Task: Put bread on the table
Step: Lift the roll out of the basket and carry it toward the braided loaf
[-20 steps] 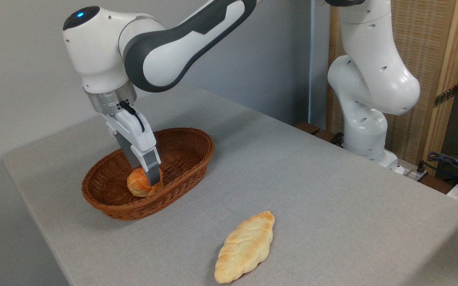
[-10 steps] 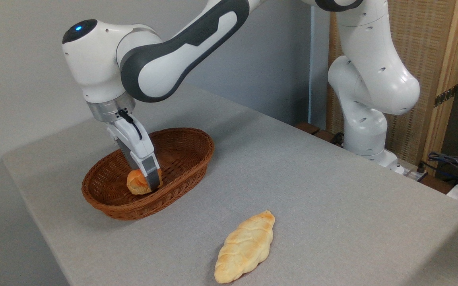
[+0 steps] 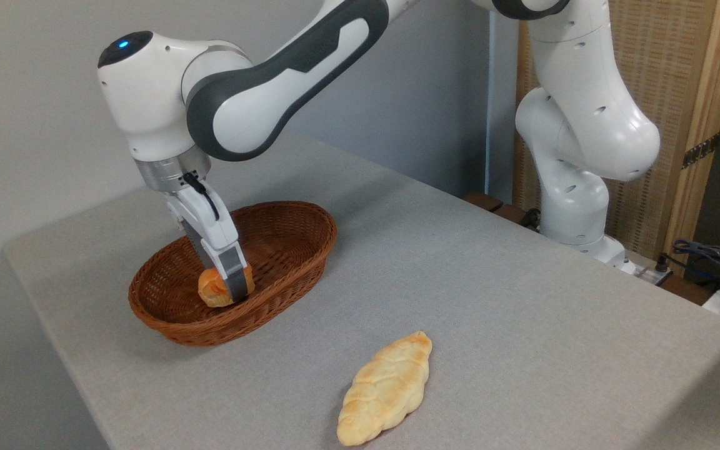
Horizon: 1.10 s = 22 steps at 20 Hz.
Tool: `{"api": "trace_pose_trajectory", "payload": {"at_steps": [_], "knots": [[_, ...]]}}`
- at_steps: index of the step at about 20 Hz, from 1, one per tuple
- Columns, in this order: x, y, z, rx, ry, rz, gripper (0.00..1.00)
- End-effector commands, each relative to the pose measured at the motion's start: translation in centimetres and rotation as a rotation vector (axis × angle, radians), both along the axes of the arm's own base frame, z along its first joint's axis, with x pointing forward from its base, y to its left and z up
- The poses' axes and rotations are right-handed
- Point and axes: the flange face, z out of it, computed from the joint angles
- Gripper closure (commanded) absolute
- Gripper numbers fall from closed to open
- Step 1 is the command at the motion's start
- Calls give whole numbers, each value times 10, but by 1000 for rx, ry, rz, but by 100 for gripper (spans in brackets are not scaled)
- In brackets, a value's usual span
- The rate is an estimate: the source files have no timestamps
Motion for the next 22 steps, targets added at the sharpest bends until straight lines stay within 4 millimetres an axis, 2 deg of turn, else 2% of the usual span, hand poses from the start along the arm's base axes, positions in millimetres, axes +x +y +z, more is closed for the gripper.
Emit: {"api": "trace_pose_trajectory", "payload": {"at_steps": [1, 6, 8, 10, 12, 13, 16, 17, 19, 20, 22], "knots": [[2, 1, 4, 7, -22, -11, 72], [3, 2, 10, -2, -30, -5, 72], [2, 2, 18, -7, -44, -2, 72], [3, 7, 31, -11, -64, 13, 71], [-2, 18, 67, -46, -110, 42, 70], [-3, 34, 84, -60, -124, 74, 70], [-8, 79, 114, -55, -142, 141, 69], [-10, 88, 117, -48, -134, 148, 69], [-13, 127, 123, -30, -107, 151, 69], [-14, 136, 122, -26, -99, 146, 68], [-14, 179, 115, -8, -65, 147, 63]]}}
